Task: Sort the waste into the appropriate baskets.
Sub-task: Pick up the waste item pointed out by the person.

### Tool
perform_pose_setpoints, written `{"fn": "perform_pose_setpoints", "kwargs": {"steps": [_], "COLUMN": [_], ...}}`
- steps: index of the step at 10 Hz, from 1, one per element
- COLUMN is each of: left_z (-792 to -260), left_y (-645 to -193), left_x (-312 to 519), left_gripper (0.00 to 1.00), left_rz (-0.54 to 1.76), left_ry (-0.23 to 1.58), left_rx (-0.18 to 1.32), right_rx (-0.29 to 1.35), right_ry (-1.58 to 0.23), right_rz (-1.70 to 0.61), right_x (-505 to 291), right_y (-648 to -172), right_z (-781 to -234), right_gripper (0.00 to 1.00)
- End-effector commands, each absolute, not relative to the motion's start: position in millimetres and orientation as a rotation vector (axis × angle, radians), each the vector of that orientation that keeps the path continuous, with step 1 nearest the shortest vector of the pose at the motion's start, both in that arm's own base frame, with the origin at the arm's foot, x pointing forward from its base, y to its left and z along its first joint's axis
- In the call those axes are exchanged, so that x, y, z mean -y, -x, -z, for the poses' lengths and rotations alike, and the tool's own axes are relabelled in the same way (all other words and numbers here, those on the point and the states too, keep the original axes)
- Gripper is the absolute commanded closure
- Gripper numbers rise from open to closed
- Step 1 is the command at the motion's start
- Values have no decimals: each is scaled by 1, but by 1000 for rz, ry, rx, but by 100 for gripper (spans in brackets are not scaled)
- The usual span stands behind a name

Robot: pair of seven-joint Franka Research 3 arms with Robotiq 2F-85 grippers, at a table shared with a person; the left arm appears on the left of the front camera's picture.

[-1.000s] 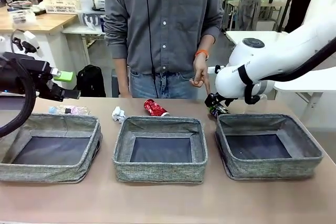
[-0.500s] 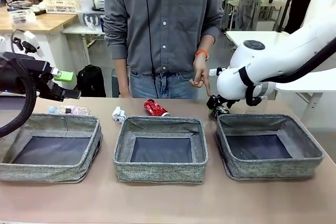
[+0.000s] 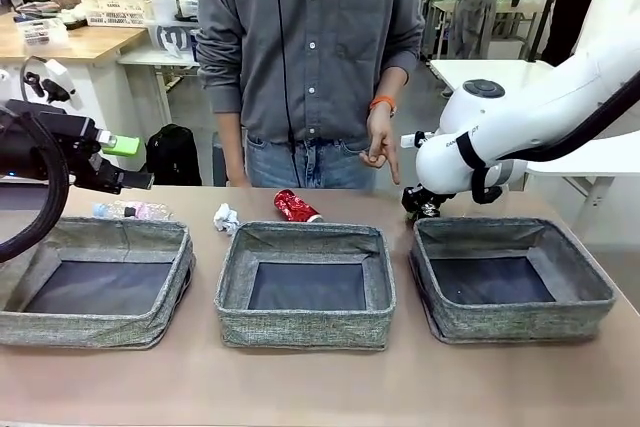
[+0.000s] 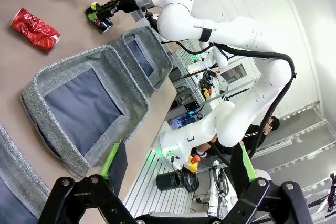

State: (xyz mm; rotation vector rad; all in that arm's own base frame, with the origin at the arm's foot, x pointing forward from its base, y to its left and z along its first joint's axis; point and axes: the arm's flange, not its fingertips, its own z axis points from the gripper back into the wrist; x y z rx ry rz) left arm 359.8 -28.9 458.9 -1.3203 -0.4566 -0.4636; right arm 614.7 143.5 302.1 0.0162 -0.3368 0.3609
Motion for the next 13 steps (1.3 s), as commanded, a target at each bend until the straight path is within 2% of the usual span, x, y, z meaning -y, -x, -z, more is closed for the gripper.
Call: {"fn": "perform_pose_setpoints", "kwargs": {"steps": [1, 2, 3, 4, 5, 7, 8, 9, 10, 11, 13], "left_z": [-459, -459, -459, -459, -459, -459, -459, -459, -459, -459, -459], "left_y": [-360, -360, -360, -360, -360, -360, -360, -360, -360, -360, -360], "left_x": [32, 32, 32, 32, 32, 32, 32, 32, 32, 32, 32], "left_gripper": [0, 0, 0, 0, 0, 0, 0, 0, 0, 0, 0], "left_rz": [475, 475, 475, 475, 475, 475, 475, 475, 475, 475, 475], "left_ry": [1340, 1340, 1340, 1340, 1340, 1340, 1340, 1340, 1340, 1340, 1340], "left_rx": [487, 487, 487, 487, 487, 487, 487, 487, 487, 487, 487], "right_rx": [330, 328, 331, 331, 328, 338, 386, 482, 499, 467, 455], "right_ry": [17, 17, 16, 14, 14, 0, -28, 4, 29, 90, 11], "right_rz": [-344, -346, -345, -344, -345, -331, -265, -234, -210, -164, 3], "right_x": [-150, -150, -150, -150, -151, -150, -145, -139, -139, -136, -135], "right_y": [-616, -616, -616, -617, -617, -617, -616, -608, -598, -588, -544], "right_z": [-302, -302, -303, -304, -303, -310, -331, -368, -398, -424, -484], "right_gripper": [79, 65, 99, 85, 100, 100, 70, 70, 70, 70, 70]}}
